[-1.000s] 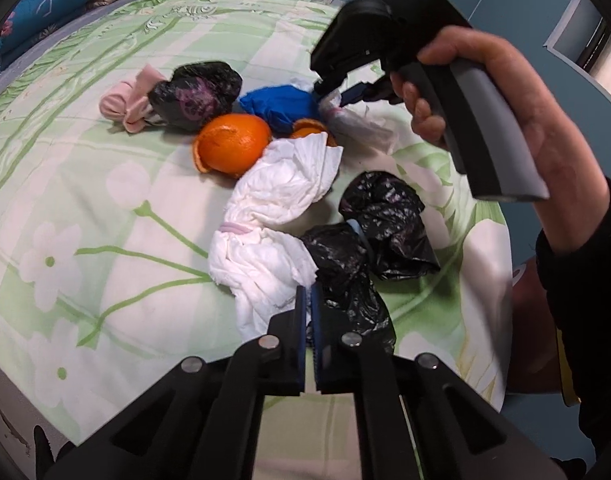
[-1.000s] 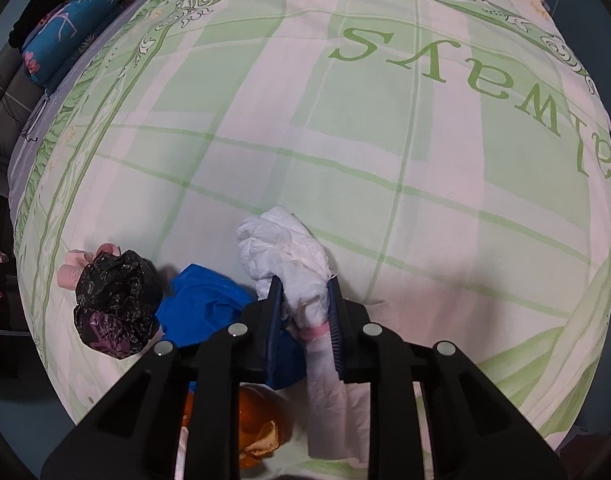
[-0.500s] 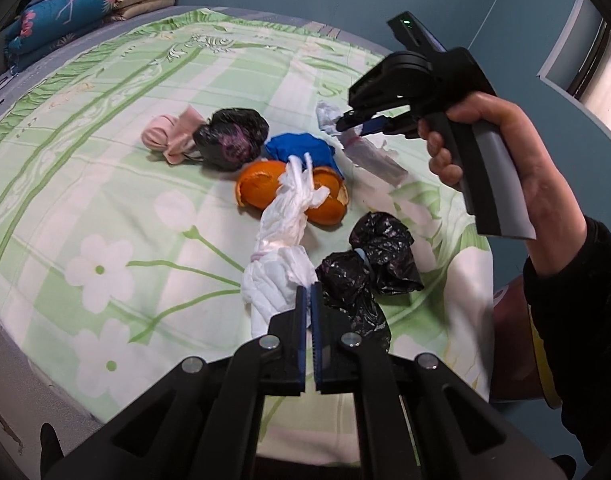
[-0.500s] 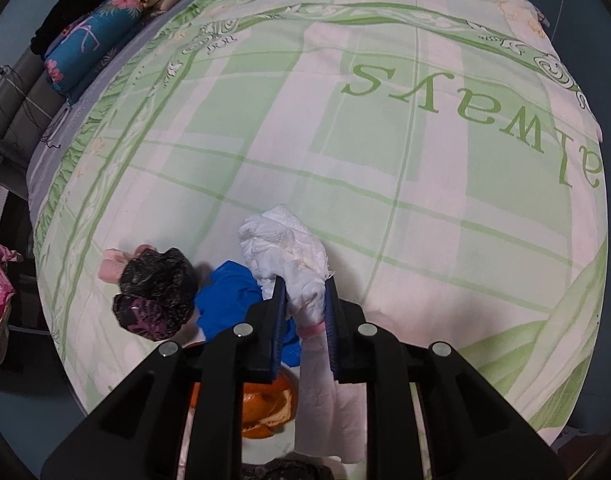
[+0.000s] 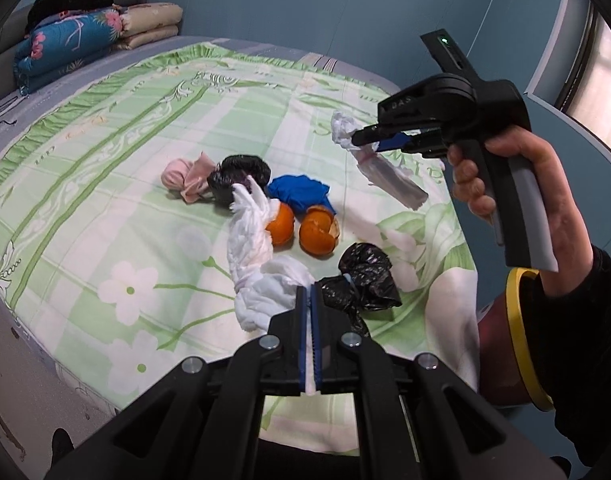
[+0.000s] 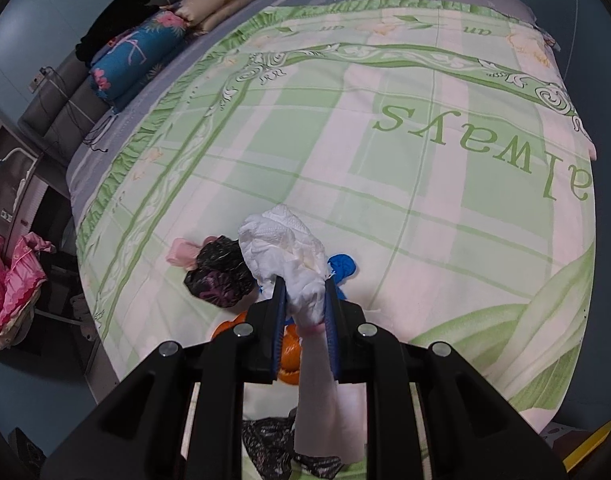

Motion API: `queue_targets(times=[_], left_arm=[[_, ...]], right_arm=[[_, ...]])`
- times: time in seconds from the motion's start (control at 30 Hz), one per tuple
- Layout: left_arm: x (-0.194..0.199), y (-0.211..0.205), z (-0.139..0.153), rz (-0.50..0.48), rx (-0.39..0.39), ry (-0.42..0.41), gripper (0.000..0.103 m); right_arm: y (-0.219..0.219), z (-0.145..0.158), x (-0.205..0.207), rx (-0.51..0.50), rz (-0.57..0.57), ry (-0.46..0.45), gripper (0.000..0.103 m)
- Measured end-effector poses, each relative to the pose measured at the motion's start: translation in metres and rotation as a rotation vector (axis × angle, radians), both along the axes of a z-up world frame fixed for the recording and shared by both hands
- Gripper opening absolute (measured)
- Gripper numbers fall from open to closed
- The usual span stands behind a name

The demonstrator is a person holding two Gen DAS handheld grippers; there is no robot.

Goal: Collect trash
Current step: 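Carry white tissues into the yellow bin with both grippers and open them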

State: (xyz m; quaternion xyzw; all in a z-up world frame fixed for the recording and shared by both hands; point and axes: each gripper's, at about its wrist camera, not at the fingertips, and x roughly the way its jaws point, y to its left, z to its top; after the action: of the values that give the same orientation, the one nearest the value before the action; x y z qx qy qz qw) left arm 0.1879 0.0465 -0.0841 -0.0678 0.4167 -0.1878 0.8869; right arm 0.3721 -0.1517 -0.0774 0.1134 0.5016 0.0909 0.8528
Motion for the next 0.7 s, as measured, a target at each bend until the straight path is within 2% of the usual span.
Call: queue_targets(times=[0.37,0.7], left_arm=[[-0.019,-0.007,0.024,-0.01,-0.005,-0.054,0.002],[-0.035,-0.018,0.034,-0.035,-0.003,-0.071,0.002]], right_arm=[[-0.011,0.045,-0.064,0.033,0.061,-0.089,0.017],[-0.048,0.06,-0.12,0.07,0.044,-0.124,0.017]])
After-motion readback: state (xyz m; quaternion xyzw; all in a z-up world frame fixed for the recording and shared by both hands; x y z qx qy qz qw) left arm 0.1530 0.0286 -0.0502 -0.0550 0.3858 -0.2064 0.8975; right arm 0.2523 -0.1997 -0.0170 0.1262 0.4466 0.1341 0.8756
